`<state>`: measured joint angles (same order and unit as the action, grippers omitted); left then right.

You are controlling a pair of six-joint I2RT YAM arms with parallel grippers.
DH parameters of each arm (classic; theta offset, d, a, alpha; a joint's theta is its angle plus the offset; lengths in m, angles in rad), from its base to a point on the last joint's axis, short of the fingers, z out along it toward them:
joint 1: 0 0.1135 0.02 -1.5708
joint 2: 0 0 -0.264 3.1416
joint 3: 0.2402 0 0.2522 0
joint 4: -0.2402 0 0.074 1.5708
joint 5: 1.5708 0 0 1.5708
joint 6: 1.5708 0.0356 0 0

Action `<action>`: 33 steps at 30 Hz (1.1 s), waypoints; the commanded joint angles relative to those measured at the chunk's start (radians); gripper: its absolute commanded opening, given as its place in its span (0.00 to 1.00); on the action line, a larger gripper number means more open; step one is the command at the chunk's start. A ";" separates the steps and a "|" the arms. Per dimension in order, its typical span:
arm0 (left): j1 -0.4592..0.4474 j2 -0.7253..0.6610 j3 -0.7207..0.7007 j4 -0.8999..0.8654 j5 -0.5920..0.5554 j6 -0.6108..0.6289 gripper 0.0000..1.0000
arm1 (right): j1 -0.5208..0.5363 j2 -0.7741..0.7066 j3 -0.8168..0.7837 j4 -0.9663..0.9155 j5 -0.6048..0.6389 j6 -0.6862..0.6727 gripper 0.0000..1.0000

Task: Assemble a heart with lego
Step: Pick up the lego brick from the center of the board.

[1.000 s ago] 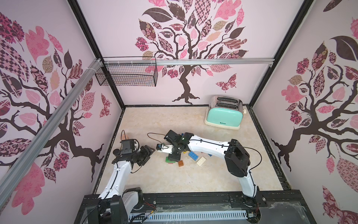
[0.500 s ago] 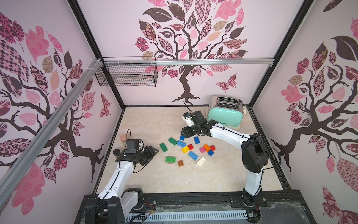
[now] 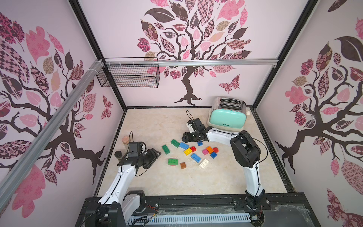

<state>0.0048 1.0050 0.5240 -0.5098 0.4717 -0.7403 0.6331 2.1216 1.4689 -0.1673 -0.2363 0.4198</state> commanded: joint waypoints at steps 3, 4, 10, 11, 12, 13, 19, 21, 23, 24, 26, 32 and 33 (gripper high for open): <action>-0.005 -0.010 -0.009 0.021 -0.012 -0.013 0.63 | -0.004 0.043 0.076 0.016 0.001 0.009 0.70; -0.005 -0.008 -0.008 0.021 -0.012 -0.013 0.63 | -0.003 0.060 0.090 0.012 -0.005 0.008 0.70; -0.005 -0.006 -0.012 0.021 -0.015 -0.013 0.63 | 0.017 0.114 0.176 -0.041 0.073 -0.038 0.70; -0.005 -0.004 -0.012 0.023 -0.015 -0.012 0.63 | 0.024 0.122 0.199 -0.061 0.104 -0.055 0.69; -0.005 -0.002 -0.014 0.021 -0.015 -0.011 0.63 | 0.032 0.129 0.217 -0.081 0.133 -0.069 0.68; -0.005 0.000 -0.015 0.022 -0.015 -0.011 0.63 | 0.042 0.138 0.234 -0.103 0.172 -0.087 0.67; -0.005 0.010 -0.016 0.030 -0.017 -0.011 0.63 | 0.100 0.177 0.289 -0.183 0.334 -0.187 0.61; -0.005 0.014 -0.018 0.032 -0.017 -0.012 0.63 | 0.111 0.182 0.295 -0.194 0.365 -0.201 0.57; -0.005 0.017 -0.017 0.035 -0.017 -0.013 0.63 | 0.116 0.180 0.293 -0.199 0.383 -0.211 0.54; -0.005 0.017 -0.018 0.034 -0.016 -0.013 0.63 | 0.117 0.178 0.292 -0.199 0.386 -0.214 0.52; -0.005 0.018 -0.021 0.037 -0.018 -0.014 0.63 | 0.117 0.172 0.286 -0.193 0.381 -0.225 0.50; -0.005 0.023 -0.024 0.042 -0.018 -0.016 0.62 | 0.117 0.151 0.274 -0.186 0.379 -0.290 0.39; -0.005 0.022 -0.023 0.042 -0.018 -0.016 0.62 | 0.117 0.146 0.268 -0.183 0.383 -0.302 0.37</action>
<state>0.0048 1.0256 0.5079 -0.4862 0.4618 -0.7593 0.7559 2.2887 1.7329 -0.3325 0.1211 0.1692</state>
